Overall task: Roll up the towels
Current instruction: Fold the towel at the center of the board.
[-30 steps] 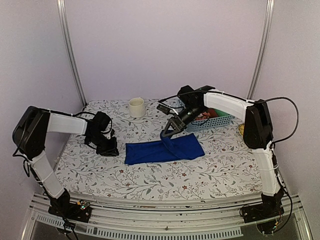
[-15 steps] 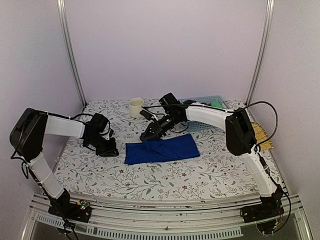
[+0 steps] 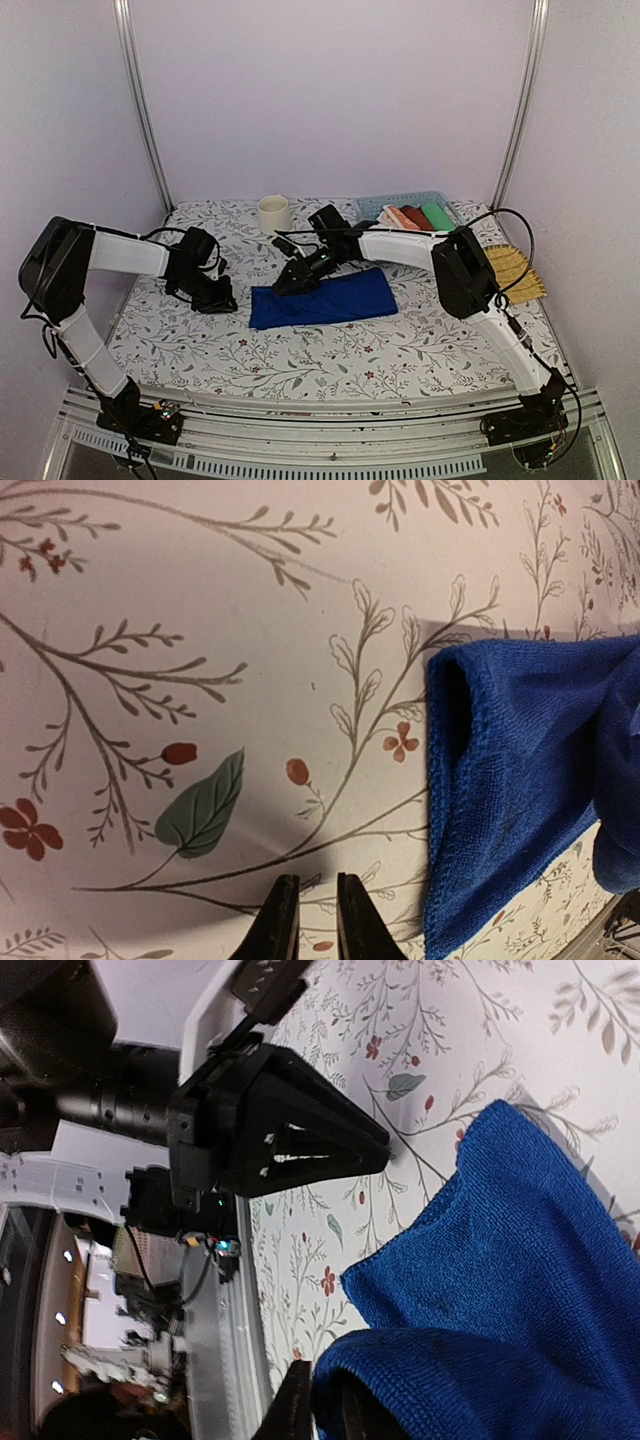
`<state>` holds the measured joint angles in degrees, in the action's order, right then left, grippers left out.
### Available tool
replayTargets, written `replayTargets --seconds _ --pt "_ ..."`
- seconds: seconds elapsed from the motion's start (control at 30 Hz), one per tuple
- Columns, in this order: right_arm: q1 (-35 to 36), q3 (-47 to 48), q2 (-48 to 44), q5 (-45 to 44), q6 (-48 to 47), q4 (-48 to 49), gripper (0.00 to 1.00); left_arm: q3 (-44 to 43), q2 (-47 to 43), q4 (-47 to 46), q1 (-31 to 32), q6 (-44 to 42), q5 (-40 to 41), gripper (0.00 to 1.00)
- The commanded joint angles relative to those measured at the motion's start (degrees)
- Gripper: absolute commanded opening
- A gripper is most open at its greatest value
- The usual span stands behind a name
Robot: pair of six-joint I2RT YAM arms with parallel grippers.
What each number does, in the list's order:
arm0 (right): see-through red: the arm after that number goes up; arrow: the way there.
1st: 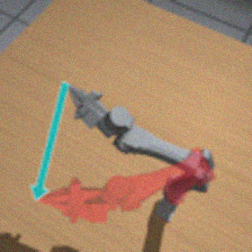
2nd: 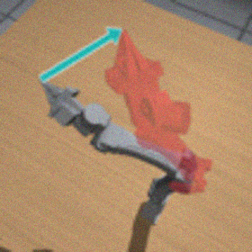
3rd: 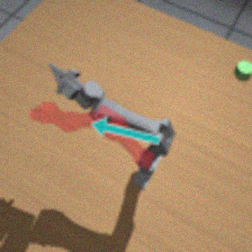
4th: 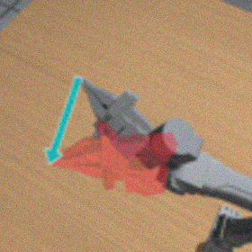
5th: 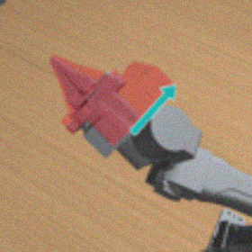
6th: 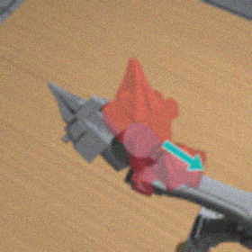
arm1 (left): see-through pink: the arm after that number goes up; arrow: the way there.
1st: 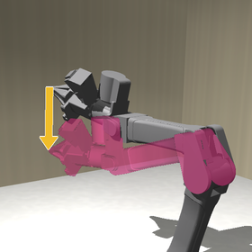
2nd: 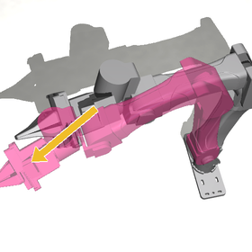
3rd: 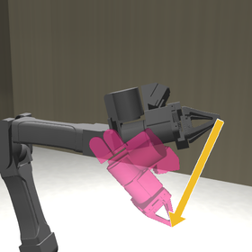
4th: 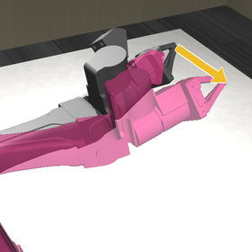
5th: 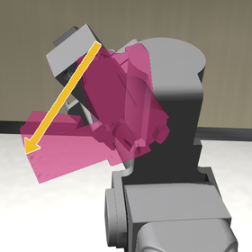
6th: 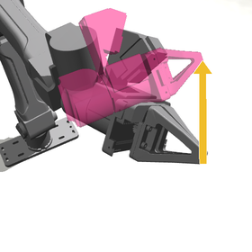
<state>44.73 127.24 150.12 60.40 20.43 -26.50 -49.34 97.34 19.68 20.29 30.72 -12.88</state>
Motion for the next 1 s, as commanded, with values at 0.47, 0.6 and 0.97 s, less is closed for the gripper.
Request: replayTargets --seconds 0.47,0.6,0.97 --pt "-2.7 -10.3 -17.3 -1.8 -16.8 -7.3 0.59 -2.2 -7.0 -0.1 4.8 -2.6 2.8 0.26" --pt "-4.7 -10.8 -19.5 -4.4 -24.3 -13.7 0.59 -2.5 -8.7 -5.9 7.3 -6.5 -0.5 0.37" --pt "-8.2 -30.2 -30.1 -33.2 -40.7 -12.8 0.53 -8.9 -4.5 -6.7 13.1 -18.2 -4.3 0.46"
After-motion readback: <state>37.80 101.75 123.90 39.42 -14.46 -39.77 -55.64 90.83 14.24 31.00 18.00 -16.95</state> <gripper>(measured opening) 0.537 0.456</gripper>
